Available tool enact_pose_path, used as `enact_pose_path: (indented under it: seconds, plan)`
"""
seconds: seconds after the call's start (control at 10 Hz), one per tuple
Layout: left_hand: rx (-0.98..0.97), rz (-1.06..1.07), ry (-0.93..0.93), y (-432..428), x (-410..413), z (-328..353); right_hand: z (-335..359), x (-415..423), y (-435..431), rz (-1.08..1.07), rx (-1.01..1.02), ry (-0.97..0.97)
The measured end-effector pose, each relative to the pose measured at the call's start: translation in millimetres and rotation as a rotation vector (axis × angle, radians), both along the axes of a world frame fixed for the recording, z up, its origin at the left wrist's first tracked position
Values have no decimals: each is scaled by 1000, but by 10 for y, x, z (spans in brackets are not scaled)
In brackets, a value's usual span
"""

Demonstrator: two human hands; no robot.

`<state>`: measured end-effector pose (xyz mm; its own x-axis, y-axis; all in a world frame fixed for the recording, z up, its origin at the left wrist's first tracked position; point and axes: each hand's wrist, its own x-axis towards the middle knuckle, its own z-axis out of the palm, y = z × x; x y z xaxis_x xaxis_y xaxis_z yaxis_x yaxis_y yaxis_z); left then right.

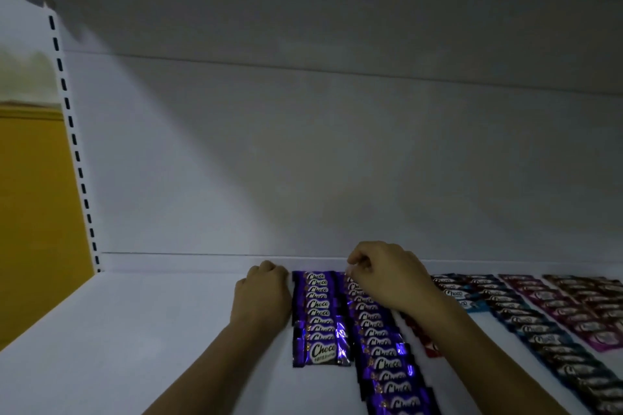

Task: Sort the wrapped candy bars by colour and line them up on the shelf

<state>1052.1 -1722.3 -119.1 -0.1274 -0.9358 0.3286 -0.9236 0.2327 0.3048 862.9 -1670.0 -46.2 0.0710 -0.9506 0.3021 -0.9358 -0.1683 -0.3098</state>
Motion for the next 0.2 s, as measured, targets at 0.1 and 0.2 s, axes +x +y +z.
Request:
enact_pose_path:
  seconds: [0.1, 0.2]
  plan:
    - [34, 36, 138, 20, 11, 9, 141, -63, 167, 20, 7, -106]
    - [39, 50, 180, 100, -7, 19, 250, -275, 507, 46, -3, -194]
